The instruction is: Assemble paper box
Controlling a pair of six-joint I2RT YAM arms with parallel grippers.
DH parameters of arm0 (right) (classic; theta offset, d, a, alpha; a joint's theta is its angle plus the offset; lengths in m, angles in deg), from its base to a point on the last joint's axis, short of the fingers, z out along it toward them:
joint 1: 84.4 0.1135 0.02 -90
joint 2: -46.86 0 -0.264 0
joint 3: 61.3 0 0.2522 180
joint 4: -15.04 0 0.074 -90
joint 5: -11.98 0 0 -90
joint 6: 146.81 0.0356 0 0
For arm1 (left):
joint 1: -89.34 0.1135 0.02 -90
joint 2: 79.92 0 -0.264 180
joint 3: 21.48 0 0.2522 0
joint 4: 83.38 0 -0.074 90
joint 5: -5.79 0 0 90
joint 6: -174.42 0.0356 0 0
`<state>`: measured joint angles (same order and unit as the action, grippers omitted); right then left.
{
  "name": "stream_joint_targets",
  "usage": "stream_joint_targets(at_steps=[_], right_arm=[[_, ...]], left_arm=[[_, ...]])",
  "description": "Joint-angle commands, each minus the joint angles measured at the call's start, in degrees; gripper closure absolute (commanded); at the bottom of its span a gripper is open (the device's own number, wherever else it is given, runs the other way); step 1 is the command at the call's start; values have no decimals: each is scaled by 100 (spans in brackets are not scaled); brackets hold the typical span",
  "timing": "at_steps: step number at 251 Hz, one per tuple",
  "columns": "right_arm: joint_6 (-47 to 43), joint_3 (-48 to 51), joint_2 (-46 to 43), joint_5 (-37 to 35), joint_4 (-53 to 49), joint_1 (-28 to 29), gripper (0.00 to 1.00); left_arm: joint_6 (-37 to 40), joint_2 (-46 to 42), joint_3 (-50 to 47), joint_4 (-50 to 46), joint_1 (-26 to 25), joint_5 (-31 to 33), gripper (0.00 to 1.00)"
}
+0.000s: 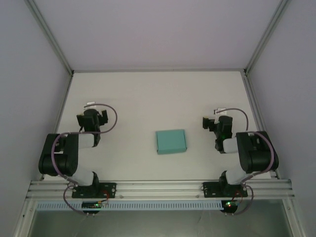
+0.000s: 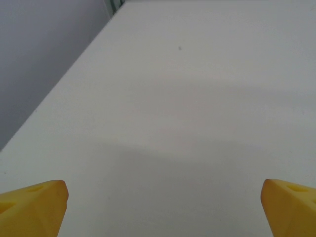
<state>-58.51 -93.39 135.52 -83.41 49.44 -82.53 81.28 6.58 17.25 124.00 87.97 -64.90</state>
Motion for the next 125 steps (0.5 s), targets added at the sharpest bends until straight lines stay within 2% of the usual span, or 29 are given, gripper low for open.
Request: stream_joint_targets(at_steps=[1, 12, 39, 125], right_arm=[[288, -349, 3, 660, 49, -272, 1], [393, -250, 40, 697, 341, -338, 1], [409, -277, 23, 453, 334, -324, 1], [403, -321, 27, 499, 221, -284, 1]], left_arm=[[-119, -48, -36, 400, 137, -465, 1], [-84, -15, -65, 537, 137, -456, 1], [-94, -34, -62, 490, 137, -463, 1], [-96, -37, -49, 473, 137, -474, 1]])
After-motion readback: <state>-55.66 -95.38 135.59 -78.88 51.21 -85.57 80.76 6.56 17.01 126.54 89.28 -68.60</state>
